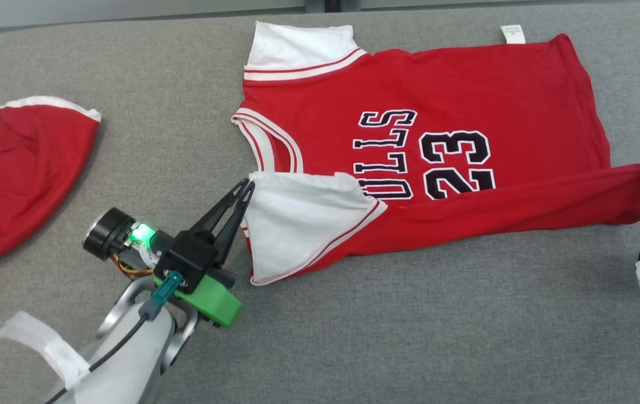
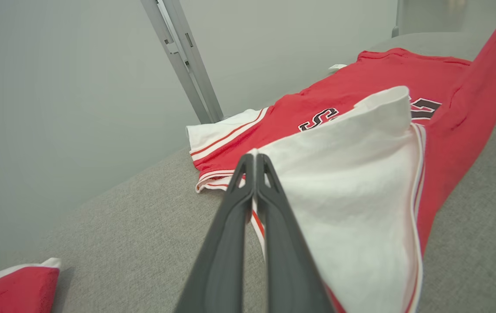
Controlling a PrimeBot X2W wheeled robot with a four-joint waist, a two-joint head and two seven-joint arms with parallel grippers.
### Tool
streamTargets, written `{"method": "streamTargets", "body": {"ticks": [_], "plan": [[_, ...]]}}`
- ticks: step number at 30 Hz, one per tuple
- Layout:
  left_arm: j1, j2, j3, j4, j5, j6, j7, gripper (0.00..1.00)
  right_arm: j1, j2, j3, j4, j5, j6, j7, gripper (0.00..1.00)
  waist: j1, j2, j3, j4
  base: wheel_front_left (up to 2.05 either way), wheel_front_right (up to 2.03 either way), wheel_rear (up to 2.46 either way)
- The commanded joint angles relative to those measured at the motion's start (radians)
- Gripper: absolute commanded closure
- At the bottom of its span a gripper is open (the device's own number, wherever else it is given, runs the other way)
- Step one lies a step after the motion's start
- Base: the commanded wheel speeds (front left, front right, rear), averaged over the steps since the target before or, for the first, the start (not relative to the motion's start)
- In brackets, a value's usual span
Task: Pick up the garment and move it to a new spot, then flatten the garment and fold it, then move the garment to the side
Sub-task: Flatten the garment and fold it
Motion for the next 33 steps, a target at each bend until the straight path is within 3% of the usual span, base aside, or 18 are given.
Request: {"method": "streamTargets", "body": {"ticks": [1,15,16,17,18,19,20,26,33], "plan": [[-0.047,-0.009,-0.005,0.020,0.015,-0.007,-0.006,1.00,-0.025,-0.008,0.008,0.009,0.005,-0.001,-0.003,1.00,0.0001,0.0000,0.047,0.021,0.00,0.00,0.00],[-0.240,-0.042,-0.006,0.137,0.062,-0.006,-0.007,1.00,-0.169,-0.030,0.077,0.085,0.019,-0.001,-0.003,1.00,0.0001,0.0000,0.136,0.025,0.00,0.00,0.00],[-0.240,-0.046,-0.004,0.142,0.057,-0.005,-0.007,1.00,-0.175,-0.028,0.082,0.090,0.023,-0.001,-0.003,0.80,0.0001,0.0000,0.137,0.024,0.00,0.00,0.00],[-0.236,-0.050,0.000,0.152,0.048,0.000,-0.007,0.99,-0.182,-0.024,0.085,0.095,0.027,-0.001,-0.003,0.34,0.0001,0.0000,0.136,0.022,0.00,0.00,0.00],[-0.231,-0.055,0.003,0.160,0.042,0.001,-0.007,0.65,-0.188,-0.023,0.085,0.099,0.029,-0.001,-0.003,0.00,0.0001,0.0000,0.134,0.021,0.00,0.00,0.00],[-0.222,-0.061,0.008,0.168,0.032,0.003,-0.007,0.14,-0.192,-0.020,0.087,0.101,0.029,-0.001,-0.003,0.00,0.0001,0.0000,0.129,0.019,0.00,0.00,0.00],[-0.215,-0.066,0.012,0.168,0.025,0.006,-0.007,0.00,-0.194,-0.018,0.090,0.101,0.026,-0.001,-0.003,0.00,0.0001,0.0000,0.123,0.017,0.00,0.00,0.00],[-0.117,-0.079,0.065,0.124,-0.020,0.061,-0.007,0.00,-0.141,-0.007,0.073,0.083,-0.017,-0.001,-0.003,0.00,0.0001,0.0000,0.051,0.002,0.00,0.00,0.00],[0.154,-0.148,0.140,0.079,-0.219,0.082,0.030,0.00,-0.026,0.034,0.034,0.041,-0.047,-0.001,-0.003,0.00,0.0001,0.0000,-0.051,-0.016,0.00,0.00,0.00]]}}
